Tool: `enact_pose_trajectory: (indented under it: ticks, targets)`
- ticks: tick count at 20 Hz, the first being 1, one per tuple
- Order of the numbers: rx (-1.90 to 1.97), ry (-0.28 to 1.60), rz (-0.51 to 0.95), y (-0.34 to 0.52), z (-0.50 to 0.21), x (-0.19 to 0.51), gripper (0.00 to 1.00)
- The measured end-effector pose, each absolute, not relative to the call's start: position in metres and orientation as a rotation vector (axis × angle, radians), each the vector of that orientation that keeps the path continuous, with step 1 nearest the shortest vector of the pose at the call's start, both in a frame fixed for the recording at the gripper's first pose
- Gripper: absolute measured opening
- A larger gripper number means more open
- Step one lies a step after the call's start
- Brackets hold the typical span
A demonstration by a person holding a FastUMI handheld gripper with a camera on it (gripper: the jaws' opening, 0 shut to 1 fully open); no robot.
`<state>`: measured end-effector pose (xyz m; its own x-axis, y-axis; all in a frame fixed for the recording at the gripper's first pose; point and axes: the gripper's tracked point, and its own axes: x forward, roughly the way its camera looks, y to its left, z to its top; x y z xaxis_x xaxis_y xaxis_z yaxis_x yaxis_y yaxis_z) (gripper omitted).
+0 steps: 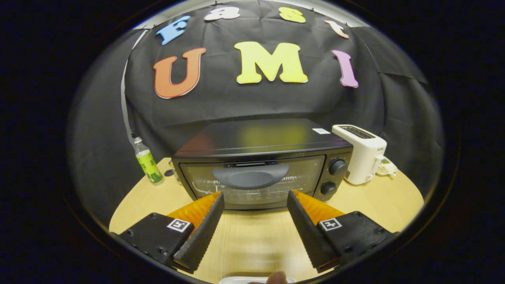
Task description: Open the toaster oven, put the food inside, and close the toaster oven door.
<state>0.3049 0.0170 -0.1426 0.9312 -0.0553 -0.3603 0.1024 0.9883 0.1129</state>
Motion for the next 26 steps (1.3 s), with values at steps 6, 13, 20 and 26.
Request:
enact_pose_trajectory:
  ticks: [6,13,20,26]
  targets:
    - [0.064,0.221,-0.065,-0.002,-0.065,0.257,1.0]
    - [0.002,0.161,-0.027,-0.01,0.008,0.177,1.0]
    - [0.001,0.085,-0.032,-0.016,0.029,0.076,1.0]
    - [0.026,0.108,-0.006,0.005,-0.008,0.017,1.0]
